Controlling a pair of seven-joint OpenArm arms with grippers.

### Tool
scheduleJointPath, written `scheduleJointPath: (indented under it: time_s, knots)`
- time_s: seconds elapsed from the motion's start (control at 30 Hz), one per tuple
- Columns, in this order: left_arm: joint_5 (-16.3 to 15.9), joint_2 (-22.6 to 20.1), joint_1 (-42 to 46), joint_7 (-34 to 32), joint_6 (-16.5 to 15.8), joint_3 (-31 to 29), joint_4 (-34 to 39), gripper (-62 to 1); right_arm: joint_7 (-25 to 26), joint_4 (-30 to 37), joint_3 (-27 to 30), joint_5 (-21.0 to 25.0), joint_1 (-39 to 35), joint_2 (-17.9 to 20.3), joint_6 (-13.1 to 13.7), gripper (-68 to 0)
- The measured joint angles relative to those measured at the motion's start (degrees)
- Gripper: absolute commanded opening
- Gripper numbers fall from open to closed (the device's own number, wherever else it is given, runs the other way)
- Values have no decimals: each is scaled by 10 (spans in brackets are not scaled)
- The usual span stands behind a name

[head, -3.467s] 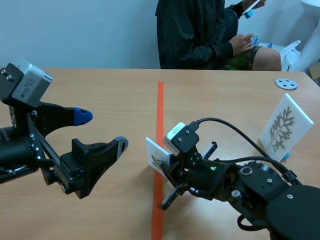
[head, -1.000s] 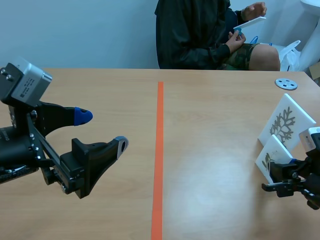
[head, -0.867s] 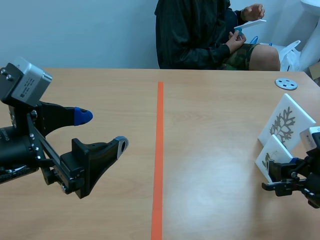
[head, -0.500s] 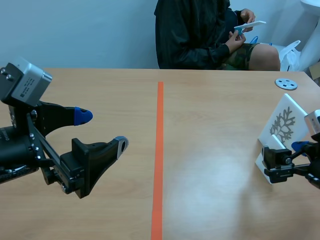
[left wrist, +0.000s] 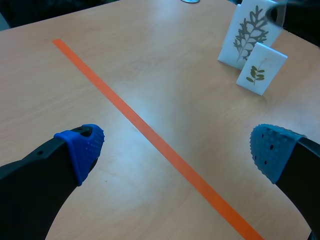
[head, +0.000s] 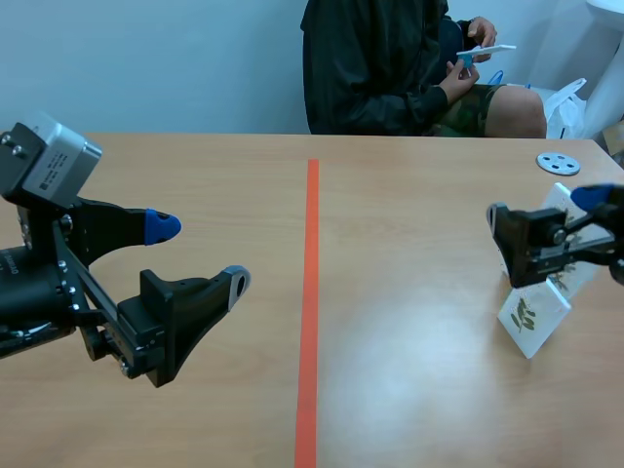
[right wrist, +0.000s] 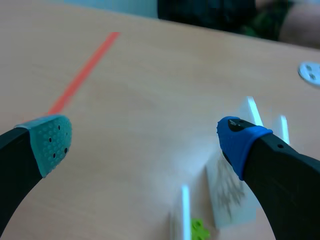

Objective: Sort the leaf by its shape. The table is split by an orange tape line. A compound leaf with several leaflets goes to the left side, a simple leaf with one blade goes to the right side. Return to the home posture when a red brick is placed on the table.

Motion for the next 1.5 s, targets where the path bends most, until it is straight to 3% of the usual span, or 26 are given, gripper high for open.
scheduleJointPath:
  time_s: [0.1, 0.33, 0.43, 0.67, 0.87, 0.97, 1.07, 1.2, 1.5]
  knots:
    - [0, 0, 0, 0, 0, 0, 0, 14, -30, 69, 0, 23, -14, 0, 24, 2]
    - [0, 0, 0, 0, 0, 0, 0, 14, -78, 162, 0, 66, -57, 0, 43, 4]
    - [0, 0, 0, 0, 0, 0, 0, 14, -72, 167, 0, 88, -68, 0, 50, 4]
    - [0, 0, 0, 0, 0, 0, 0, 14, -71, 161, -2, 91, -68, 0, 57, 4]
    - [0, 0, 0, 0, 0, 0, 0, 14, -90, 160, -62, 66, -66, 4, 53, 4]
    - [0, 0, 0, 0, 0, 0, 0, 14, -82, 160, -106, 60, -66, 18, 34, 4]
    - [0, 0, 0, 0, 0, 0, 0, 14, -85, 159, -143, 16, -66, 35, 4, 4]
    - [0, 0, 0, 0, 0, 0, 0, 14, -85, 158, -183, 12, -66, 57, -17, 4]
    - [0, 0, 0, 0, 0, 0, 0, 14, -94, 158, -190, 11, -74, 57, -46, 2]
